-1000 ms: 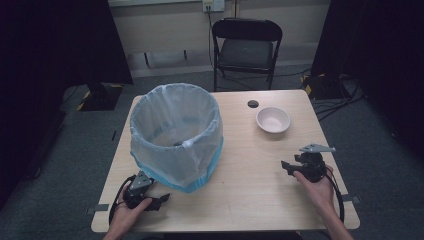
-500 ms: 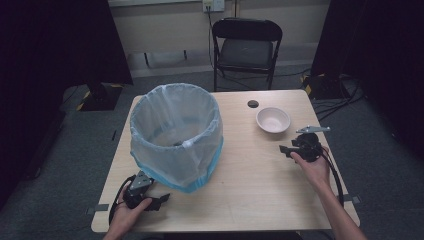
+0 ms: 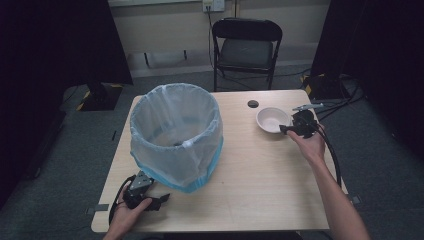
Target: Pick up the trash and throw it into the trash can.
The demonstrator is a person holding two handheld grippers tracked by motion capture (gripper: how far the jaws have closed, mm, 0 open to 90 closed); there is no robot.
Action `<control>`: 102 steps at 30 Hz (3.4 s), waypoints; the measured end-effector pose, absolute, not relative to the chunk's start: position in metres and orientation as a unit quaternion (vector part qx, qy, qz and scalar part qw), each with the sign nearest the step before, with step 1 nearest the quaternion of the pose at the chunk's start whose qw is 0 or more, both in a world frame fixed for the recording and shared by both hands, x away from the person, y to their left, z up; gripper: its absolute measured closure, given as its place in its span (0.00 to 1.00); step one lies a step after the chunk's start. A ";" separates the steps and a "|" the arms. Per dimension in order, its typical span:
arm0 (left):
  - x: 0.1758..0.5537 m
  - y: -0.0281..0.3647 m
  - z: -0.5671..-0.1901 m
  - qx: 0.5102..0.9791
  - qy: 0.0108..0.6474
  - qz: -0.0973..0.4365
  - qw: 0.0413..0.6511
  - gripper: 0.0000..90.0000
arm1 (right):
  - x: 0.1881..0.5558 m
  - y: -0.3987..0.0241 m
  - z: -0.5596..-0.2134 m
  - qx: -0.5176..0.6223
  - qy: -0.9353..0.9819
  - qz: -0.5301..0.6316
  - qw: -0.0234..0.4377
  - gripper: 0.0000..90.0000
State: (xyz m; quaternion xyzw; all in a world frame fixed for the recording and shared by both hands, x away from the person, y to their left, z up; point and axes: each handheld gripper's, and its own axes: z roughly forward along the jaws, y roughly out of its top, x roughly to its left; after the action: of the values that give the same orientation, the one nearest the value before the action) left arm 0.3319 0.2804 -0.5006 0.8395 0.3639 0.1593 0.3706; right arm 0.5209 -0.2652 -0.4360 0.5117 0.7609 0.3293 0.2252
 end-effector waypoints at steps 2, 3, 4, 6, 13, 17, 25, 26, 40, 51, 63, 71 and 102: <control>0.332 0.280 -0.501 0.839 0.364 0.159 0.371 0.15 | 0.528 -0.264 -0.438 0.516 0.762 0.320 0.227 0.42; 0.332 0.280 -0.501 0.840 0.364 0.159 0.371 0.15 | 0.532 -0.264 -0.439 0.518 0.762 0.318 0.224 0.42; 0.332 0.280 -0.501 0.840 0.364 0.159 0.371 0.15 | 0.534 -0.264 -0.440 0.519 0.760 0.318 0.225 0.42; 0.332 0.280 -0.501 0.840 0.364 0.159 0.371 0.15 | 0.539 -0.265 -0.442 0.526 0.756 0.319 0.225 0.42; 0.332 0.280 -0.501 0.840 0.364 0.158 0.371 0.15 | 0.552 -0.268 -0.456 0.541 0.752 0.304 0.223 0.43; 0.332 0.280 -0.501 0.839 0.364 0.158 0.371 0.15 | 0.556 -0.266 -0.466 0.554 0.749 0.297 0.209 0.43; 0.332 0.280 -0.501 0.840 0.364 0.158 0.371 0.15 | 0.561 -0.267 -0.480 0.570 0.745 0.302 0.171 0.50; 0.332 0.280 -0.501 0.840 0.364 0.159 0.371 0.15 | 0.561 -0.268 -0.481 0.569 0.745 0.305 0.167 0.51; 0.332 0.280 -0.501 0.840 0.364 0.158 0.371 0.15 | 0.548 -0.257 -0.474 0.540 0.746 0.348 0.176 0.88; 0.332 0.280 -0.501 0.840 0.364 0.159 0.371 0.15 | 0.530 -0.245 -0.452 0.524 0.738 0.390 0.172 0.97; 0.332 0.280 -0.501 0.840 0.364 0.158 0.370 0.15 | 0.504 -0.236 -0.417 0.501 0.734 0.422 0.182 0.97; 0.332 0.280 -0.501 0.840 0.364 0.158 0.370 0.15 | 0.487 -0.229 -0.390 0.482 0.728 0.447 0.194 0.97; 0.332 0.280 -0.501 0.840 0.364 0.158 0.370 0.15 | 0.461 -0.196 -0.293 0.396 0.709 0.539 0.221 0.97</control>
State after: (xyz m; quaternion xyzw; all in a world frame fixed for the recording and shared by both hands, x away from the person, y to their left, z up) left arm 0.3320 0.2804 -0.5005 0.8400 0.3638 0.1581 0.3703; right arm 0.4614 -0.1961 -0.2925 0.3961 0.7093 0.5395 0.2214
